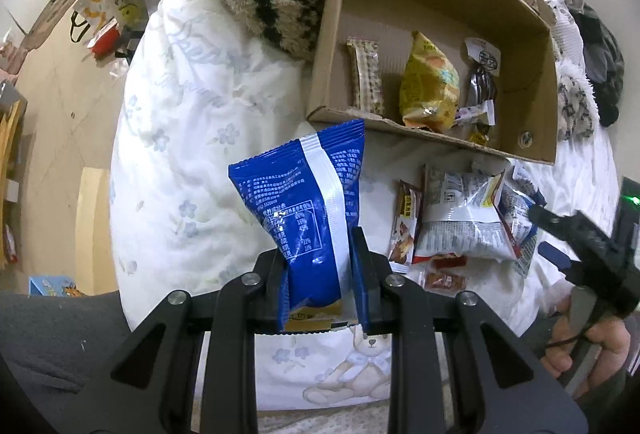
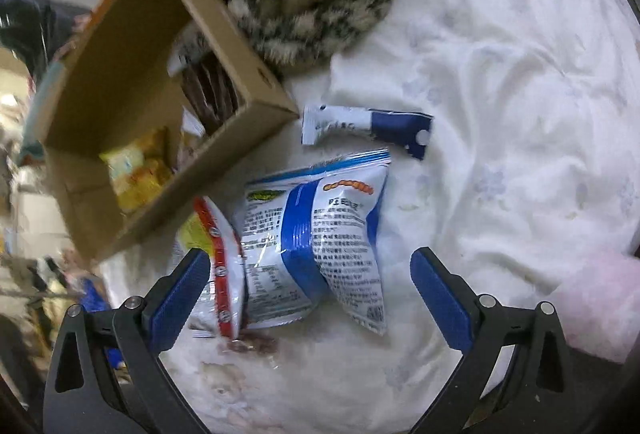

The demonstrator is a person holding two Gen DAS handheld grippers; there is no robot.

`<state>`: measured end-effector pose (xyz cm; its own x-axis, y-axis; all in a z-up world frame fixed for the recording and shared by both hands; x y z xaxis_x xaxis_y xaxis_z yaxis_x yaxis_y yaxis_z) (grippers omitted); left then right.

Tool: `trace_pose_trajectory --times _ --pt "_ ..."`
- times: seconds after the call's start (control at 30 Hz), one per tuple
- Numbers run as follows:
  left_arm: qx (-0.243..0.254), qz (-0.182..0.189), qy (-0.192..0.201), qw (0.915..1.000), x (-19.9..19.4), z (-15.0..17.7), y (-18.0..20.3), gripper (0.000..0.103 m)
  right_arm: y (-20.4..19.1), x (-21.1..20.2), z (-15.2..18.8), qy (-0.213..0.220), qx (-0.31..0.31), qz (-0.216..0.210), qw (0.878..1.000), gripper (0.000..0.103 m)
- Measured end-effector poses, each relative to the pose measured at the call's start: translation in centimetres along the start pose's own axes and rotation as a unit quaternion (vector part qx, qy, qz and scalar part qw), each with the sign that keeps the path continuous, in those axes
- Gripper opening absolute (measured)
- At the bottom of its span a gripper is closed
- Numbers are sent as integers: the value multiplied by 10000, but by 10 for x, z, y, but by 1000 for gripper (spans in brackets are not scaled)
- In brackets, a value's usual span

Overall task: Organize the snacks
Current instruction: 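Grasp the blue chip bag with the left tool while the right tool grasps the white-and-blue snack bag, then carry the blue chip bag and white-and-blue bag over the box with both tools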

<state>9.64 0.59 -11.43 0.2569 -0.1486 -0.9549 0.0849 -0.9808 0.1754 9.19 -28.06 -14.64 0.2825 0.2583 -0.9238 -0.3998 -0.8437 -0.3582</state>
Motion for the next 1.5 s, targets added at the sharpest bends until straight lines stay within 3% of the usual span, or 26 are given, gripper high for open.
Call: trace_pose_trajectory --times 0.1,0.17,0.2,0.3,0.6,0.77,0.97,1.17,1.33,1.5 --pt "7 28 -12 10000 1 0 1 22 -10 18 1 -213 -321 239 9990 98" --pt "8 43 -15 10000 2 0 1 22 -12 25 3 -288 -448 429 9977 87" --pt "5 46 -8 10000 1 -1 0 22 -12 27 5 -338 -526 543 9966 69" --pt "-41 28 6 10000 1 -1 -2 22 -12 20 8 -234 -632 596 9959 61" --pt "129 -67 -29 9999 10 2 11 22 7 -23 19 193 -540 -5 9984 61" --pt "197 -226 27 9995 13 2 9 22 -7 -31 19 246 -700 -318 9967 61" --pt "-106 -293 28 9995 12 0 -11 22 -27 -32 22 166 -846 -563 9947 61" --pt "-30 -482 408 9980 -10 -2 -18 22 -50 -32 30 77 -1223 -760 9895 61" --pt "330 -341 729 9962 -29 -3 0 21 -69 -42 37 109 -1511 -1233 9807 61" --pt "792 -267 1297 9880 -64 -18 26 21 -95 -70 36 629 -1941 -1578 9662 61"
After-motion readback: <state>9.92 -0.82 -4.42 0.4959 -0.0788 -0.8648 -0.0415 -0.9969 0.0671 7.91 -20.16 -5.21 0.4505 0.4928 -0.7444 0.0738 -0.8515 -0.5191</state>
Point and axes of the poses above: each gripper's, at about its wrist camera, not at the fingertips, and x roughly the way its jaws point, y to its right, z to its underside, the point moved 6 cm from there along x, roughly the way its jaws point, and after that the axes turned 1 degree about -x, right-handed, at the moved point
